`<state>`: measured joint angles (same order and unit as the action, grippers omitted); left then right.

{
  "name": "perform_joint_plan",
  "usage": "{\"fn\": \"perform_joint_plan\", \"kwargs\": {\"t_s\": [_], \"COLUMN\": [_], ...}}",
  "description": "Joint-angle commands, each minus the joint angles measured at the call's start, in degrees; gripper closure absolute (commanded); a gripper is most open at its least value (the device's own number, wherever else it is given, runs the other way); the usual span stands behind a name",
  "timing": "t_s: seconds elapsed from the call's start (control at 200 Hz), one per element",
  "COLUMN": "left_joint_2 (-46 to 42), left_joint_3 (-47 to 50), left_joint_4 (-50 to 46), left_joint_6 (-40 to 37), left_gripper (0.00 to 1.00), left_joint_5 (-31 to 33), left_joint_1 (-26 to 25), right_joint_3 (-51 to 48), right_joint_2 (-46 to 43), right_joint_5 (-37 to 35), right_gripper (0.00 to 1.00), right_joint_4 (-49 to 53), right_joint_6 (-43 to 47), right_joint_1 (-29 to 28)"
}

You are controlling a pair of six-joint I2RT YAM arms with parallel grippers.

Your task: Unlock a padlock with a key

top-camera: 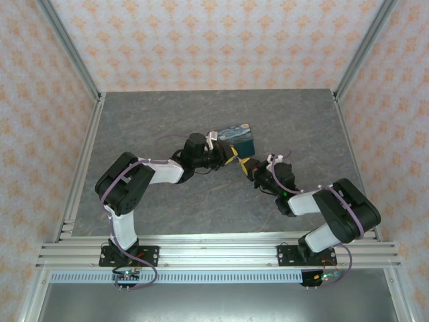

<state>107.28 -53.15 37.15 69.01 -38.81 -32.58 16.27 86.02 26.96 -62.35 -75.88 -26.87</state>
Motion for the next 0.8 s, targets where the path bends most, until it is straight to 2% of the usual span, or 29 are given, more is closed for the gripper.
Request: {"fn": "perform_joint_plan", "kwargs": {"t_s": [0.0, 0.38, 0.796], "left_joint_2": [-1.74, -1.74, -2.05], "left_joint_3": [0.28, 0.07, 0.34], "left_joint_4": [3.82, 3.83, 7.33], "left_joint_6": [0.95, 1.08, 5.02], "left_gripper": [1.0, 1.0, 1.0], "left_joint_5": [-1.45, -1.62, -2.5], "left_joint_1": [-0.03, -0.05, -0.08], "right_joint_3": [1.98, 2.68, 2.65], "right_joint_2": [1.28, 2.18, 4.5], "right_joint_5": [-0.25, -0.17, 1.17], "right_gripper": [1.0, 1.0, 1.0], "right_joint_4": [-3.81, -4.71, -8.58], "right_joint_6": [-0.63, -0.77, 4.97], "right_joint_1": [-0.37, -0.37, 0.07]}}
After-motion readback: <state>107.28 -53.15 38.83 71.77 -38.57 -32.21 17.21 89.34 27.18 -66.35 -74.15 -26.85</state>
